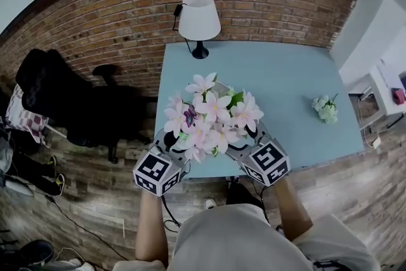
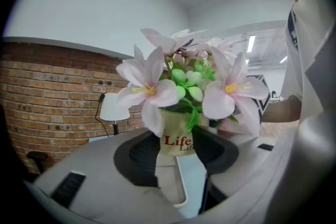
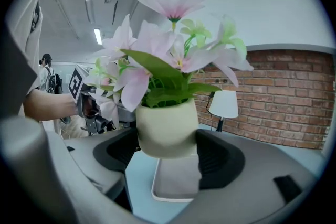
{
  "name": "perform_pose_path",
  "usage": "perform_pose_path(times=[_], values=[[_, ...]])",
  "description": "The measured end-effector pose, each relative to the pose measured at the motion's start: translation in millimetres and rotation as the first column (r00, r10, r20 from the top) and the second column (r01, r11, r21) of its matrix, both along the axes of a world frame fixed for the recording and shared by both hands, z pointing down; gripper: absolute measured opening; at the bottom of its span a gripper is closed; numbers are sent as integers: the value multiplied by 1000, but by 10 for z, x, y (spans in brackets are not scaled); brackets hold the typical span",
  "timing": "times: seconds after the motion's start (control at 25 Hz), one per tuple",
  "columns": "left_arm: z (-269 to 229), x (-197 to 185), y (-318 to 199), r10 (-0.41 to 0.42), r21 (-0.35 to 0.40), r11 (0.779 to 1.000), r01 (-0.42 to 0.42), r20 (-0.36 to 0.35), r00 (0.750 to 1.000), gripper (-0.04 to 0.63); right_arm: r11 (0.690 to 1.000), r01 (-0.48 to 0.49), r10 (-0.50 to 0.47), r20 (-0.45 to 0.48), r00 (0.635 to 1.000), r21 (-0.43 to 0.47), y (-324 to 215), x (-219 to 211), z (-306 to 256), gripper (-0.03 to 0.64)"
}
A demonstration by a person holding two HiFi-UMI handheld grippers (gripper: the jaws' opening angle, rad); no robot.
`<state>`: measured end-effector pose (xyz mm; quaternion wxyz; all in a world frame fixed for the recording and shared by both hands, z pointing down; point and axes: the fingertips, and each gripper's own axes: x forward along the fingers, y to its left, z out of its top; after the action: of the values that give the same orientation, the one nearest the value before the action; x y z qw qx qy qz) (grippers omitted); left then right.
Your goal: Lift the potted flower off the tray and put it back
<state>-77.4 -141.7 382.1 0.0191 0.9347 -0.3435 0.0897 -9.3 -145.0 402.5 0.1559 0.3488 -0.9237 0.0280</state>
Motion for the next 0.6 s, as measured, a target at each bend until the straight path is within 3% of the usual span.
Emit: perform_pose_path(times=[0.6], values=[[-260,-12,323,41,49,998,-41,1,999,216,999,-27,27,18,999,42,339,-13,-216,377]])
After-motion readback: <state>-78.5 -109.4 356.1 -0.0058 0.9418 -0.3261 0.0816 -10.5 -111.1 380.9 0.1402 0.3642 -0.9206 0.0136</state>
